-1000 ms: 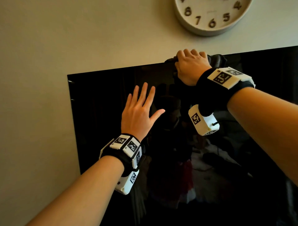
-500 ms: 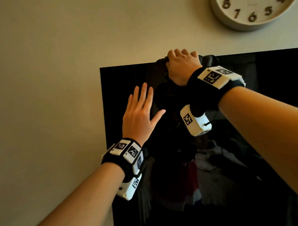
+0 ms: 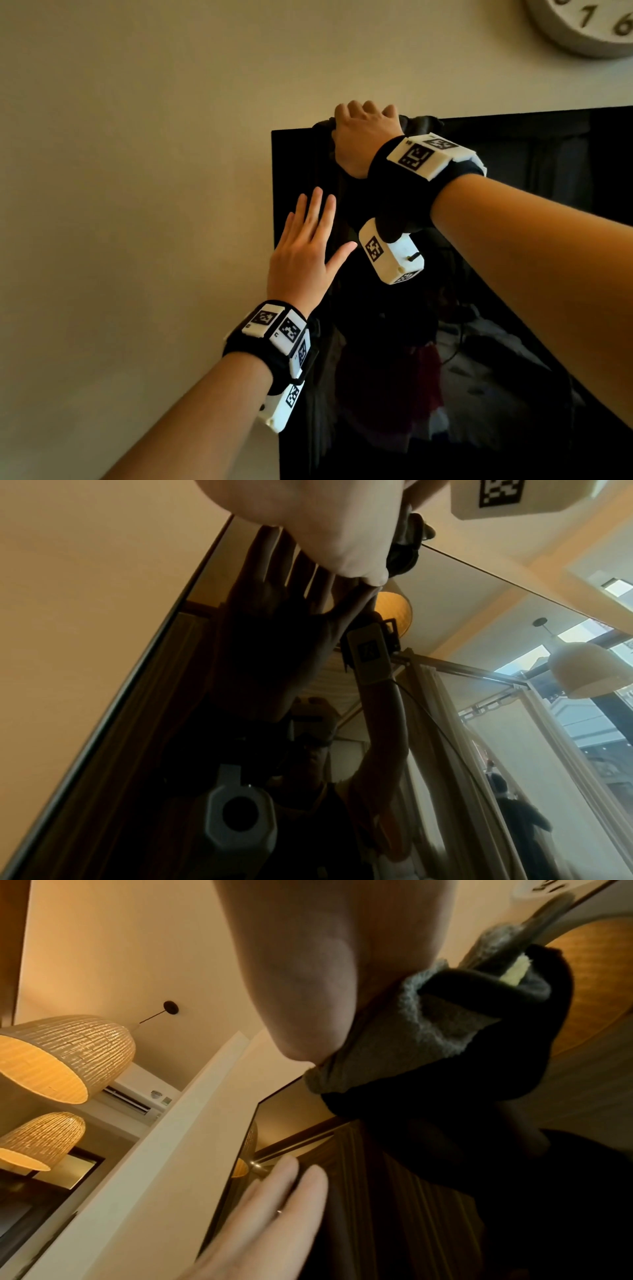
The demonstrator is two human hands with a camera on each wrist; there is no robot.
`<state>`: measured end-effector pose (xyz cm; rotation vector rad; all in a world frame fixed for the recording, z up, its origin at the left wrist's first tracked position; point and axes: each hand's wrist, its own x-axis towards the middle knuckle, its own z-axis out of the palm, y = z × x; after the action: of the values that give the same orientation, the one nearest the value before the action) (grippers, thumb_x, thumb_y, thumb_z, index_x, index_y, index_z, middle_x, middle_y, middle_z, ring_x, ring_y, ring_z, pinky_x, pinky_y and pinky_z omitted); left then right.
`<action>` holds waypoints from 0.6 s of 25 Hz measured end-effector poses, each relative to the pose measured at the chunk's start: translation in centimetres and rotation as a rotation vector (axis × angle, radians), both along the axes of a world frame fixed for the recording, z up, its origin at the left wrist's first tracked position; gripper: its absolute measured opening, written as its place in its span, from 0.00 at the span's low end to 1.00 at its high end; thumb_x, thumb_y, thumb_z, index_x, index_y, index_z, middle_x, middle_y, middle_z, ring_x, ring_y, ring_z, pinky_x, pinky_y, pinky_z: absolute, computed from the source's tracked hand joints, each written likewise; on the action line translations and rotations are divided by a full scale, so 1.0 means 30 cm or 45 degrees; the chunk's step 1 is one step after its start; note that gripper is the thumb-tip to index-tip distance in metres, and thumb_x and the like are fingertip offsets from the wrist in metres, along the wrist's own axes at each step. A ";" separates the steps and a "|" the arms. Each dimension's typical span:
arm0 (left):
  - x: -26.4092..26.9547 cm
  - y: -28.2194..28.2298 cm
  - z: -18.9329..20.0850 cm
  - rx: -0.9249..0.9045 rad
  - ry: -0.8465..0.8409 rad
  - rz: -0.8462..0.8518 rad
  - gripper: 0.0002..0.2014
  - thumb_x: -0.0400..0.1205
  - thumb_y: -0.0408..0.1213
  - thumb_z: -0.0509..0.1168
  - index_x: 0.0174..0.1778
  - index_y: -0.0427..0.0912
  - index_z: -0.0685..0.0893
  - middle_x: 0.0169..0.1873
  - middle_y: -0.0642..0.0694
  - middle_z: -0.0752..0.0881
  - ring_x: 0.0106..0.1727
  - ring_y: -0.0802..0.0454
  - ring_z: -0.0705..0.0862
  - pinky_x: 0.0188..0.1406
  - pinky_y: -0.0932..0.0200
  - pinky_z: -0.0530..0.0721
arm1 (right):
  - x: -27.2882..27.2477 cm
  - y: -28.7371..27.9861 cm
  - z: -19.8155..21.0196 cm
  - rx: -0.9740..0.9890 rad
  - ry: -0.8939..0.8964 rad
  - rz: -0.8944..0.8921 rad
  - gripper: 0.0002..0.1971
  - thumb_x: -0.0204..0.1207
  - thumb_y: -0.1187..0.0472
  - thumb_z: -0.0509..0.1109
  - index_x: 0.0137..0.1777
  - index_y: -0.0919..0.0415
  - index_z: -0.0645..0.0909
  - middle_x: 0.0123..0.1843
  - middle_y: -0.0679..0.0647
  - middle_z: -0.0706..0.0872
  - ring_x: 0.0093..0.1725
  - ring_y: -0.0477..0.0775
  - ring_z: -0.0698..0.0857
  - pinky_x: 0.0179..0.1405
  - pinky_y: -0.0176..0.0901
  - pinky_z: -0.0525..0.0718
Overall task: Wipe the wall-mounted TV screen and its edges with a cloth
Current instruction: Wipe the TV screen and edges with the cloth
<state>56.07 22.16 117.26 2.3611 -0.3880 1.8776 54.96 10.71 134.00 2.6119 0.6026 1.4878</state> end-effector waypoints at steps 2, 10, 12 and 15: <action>0.002 0.004 -0.004 0.002 0.051 -0.055 0.34 0.82 0.58 0.47 0.82 0.43 0.59 0.82 0.44 0.59 0.83 0.45 0.54 0.80 0.48 0.63 | 0.004 0.045 0.003 -0.006 0.001 0.022 0.19 0.83 0.57 0.51 0.71 0.64 0.65 0.72 0.60 0.71 0.70 0.61 0.68 0.66 0.58 0.63; -0.023 0.054 -0.021 -0.088 0.111 -0.100 0.30 0.84 0.45 0.48 0.83 0.40 0.54 0.83 0.44 0.53 0.83 0.48 0.52 0.79 0.48 0.66 | 0.007 0.167 0.005 -0.006 -0.001 0.055 0.19 0.84 0.58 0.49 0.73 0.62 0.63 0.73 0.59 0.69 0.72 0.59 0.66 0.68 0.55 0.61; -0.033 0.082 -0.017 -0.340 0.105 -0.121 0.26 0.88 0.39 0.44 0.83 0.41 0.50 0.84 0.44 0.51 0.83 0.50 0.53 0.80 0.54 0.61 | 0.006 0.182 -0.003 -0.009 -0.006 0.082 0.20 0.84 0.58 0.49 0.74 0.62 0.62 0.74 0.59 0.68 0.73 0.60 0.65 0.69 0.56 0.61; -0.034 0.106 0.009 -0.691 0.278 -0.416 0.26 0.89 0.38 0.44 0.84 0.50 0.46 0.80 0.41 0.64 0.74 0.49 0.72 0.66 0.70 0.72 | 0.013 0.199 -0.024 0.006 -0.039 0.123 0.20 0.83 0.57 0.51 0.73 0.63 0.62 0.72 0.60 0.68 0.71 0.62 0.66 0.69 0.56 0.61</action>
<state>55.04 25.34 117.53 1.9649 -0.1927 1.3492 55.35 16.69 133.27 2.5924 0.7331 1.5547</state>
